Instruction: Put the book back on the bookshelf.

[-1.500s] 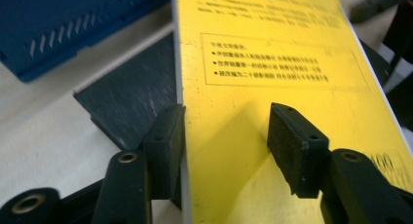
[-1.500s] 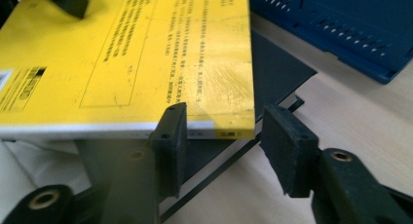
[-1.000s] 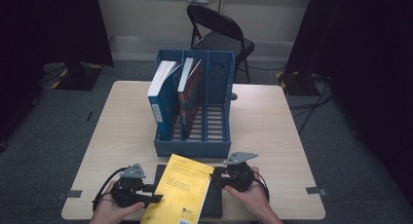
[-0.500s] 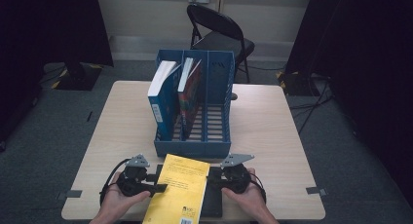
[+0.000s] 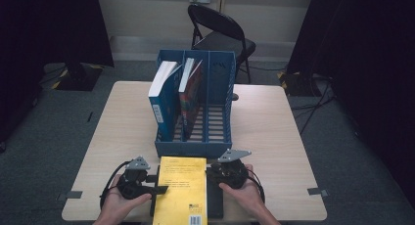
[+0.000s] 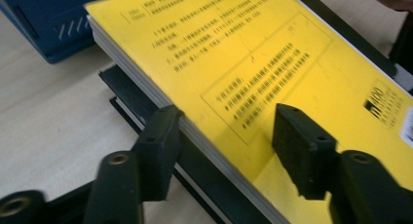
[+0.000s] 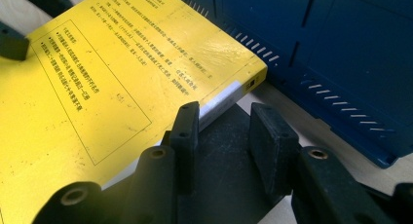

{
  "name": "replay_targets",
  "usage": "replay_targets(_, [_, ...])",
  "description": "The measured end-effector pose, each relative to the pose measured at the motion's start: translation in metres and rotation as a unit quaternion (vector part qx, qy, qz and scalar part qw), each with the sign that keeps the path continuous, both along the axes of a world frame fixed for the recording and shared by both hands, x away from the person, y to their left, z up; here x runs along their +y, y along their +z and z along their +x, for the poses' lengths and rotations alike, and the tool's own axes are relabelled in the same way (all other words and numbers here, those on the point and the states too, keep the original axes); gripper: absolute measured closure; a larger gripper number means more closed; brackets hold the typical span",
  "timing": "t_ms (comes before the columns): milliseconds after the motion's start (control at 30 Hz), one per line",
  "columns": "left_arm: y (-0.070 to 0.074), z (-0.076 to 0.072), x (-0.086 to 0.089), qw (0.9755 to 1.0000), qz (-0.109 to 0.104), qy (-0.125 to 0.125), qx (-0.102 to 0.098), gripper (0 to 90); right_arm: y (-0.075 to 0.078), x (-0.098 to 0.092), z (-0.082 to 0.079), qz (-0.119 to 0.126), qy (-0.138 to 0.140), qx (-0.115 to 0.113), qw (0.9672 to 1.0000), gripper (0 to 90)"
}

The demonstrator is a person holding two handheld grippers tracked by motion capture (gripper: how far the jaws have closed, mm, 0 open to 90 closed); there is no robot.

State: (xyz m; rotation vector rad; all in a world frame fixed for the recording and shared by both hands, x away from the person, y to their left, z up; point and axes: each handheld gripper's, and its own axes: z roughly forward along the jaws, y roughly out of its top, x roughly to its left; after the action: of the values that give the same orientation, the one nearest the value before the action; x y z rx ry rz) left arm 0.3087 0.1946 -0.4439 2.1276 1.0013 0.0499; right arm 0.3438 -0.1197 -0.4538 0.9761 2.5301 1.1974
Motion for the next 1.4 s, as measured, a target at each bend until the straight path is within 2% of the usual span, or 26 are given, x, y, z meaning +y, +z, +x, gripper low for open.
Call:
replay_targets(133, [0.002,0.008,-0.005,0.9999,0.013,0.007,-0.002,39.2,0.000,0.000,-0.002,0.000,0.001,0.003,1.0000,64.3])
replay_targets(333, [0.006,0.022,-0.007,0.9996,0.026,0.001,0.012,45.5,0.000,-0.003,-0.005,0.009,0.006,0.014,0.9998,67.3])
replay_targets(367, [0.005,0.022,-0.007,0.9997,0.026,0.000,0.005,45.4,-0.001,-0.003,-0.005,0.011,0.005,0.013,0.9998,66.4])
replay_targets(433, [0.003,0.020,-0.006,0.9999,0.014,0.005,-0.003,44.2,-0.001,-0.004,-0.006,0.011,0.000,0.010,0.9999,65.1])
replay_targets(500, [-0.001,0.018,-0.003,0.9999,-0.004,0.011,-0.003,43.6,-0.002,-0.005,-0.005,0.014,0.000,0.012,0.9998,63.0])
replay_targets(567, [0.000,0.019,-0.002,0.9999,-0.001,0.016,0.001,42.6,-0.003,-0.006,-0.004,0.018,0.000,0.015,0.9997,61.8])
replay_targets(633, [-0.001,0.018,-0.004,0.9998,0.002,0.018,-0.010,40.5,-0.002,-0.005,-0.005,0.014,0.000,0.010,0.9998,61.8])
replay_targets(800, [-0.004,0.020,-0.005,0.9997,-0.009,0.024,0.000,37.2,-0.003,-0.006,-0.004,0.015,0.001,0.013,0.9998,59.4])
replay_targets(1000, [-0.006,0.018,0.001,0.9994,-0.030,0.017,0.010,40.2,-0.003,-0.006,-0.004,0.017,0.001,0.012,0.9998,59.2])
replay_targets(1033, [-0.006,0.018,0.002,0.9991,-0.036,0.018,0.010,40.5,-0.003,-0.006,-0.004,0.017,0.001,0.013,0.9998,59.1])
replay_targets(1100, [-0.003,0.017,0.005,0.9977,-0.064,0.019,0.010,40.0,-0.004,-0.007,-0.004,0.018,-0.001,0.013,0.9997,59.0])
replay_targets(1167, [0.001,0.015,0.004,0.9976,-0.069,0.009,-0.002,41.2,-0.004,-0.007,-0.005,0.020,-0.003,0.011,0.9997,59.0])
replay_targets(1300, [0.004,0.011,0.002,0.9947,-0.102,-0.010,0.012,45.9,-0.004,-0.007,-0.005,0.022,-0.004,0.012,0.9997,58.9])
replay_targets(1400, [0.004,0.009,0.000,0.9960,-0.089,-0.001,0.011,45.5,-0.004,-0.007,-0.005,0.020,-0.005,0.011,0.9997,59.0])
